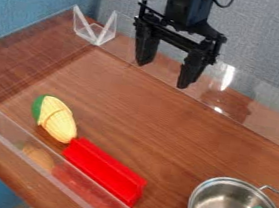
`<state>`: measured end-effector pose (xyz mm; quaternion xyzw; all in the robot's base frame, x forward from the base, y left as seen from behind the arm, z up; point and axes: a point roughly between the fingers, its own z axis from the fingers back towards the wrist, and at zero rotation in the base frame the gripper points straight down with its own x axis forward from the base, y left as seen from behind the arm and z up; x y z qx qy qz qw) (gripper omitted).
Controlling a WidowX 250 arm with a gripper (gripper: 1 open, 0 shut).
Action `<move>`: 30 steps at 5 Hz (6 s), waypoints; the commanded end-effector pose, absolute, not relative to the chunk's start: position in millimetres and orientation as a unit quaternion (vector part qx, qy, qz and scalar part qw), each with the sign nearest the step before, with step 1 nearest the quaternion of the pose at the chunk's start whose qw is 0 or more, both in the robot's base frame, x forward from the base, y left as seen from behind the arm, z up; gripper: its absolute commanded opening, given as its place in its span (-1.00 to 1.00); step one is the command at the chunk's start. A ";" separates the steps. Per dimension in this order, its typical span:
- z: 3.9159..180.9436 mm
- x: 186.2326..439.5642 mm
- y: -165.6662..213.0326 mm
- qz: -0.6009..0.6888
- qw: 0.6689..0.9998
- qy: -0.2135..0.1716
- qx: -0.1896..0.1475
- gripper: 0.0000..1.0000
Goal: Put the red object to the left side of the table
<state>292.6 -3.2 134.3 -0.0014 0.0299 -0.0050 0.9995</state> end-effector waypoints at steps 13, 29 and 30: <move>46.2 231.2 -7.8 0.542 0.834 0.001 -0.103 1.00; 24.2 243.2 8.9 0.553 0.830 -0.045 -0.063 -1.00; 26.4 240.3 12.0 0.544 0.835 -0.049 -0.058 -1.00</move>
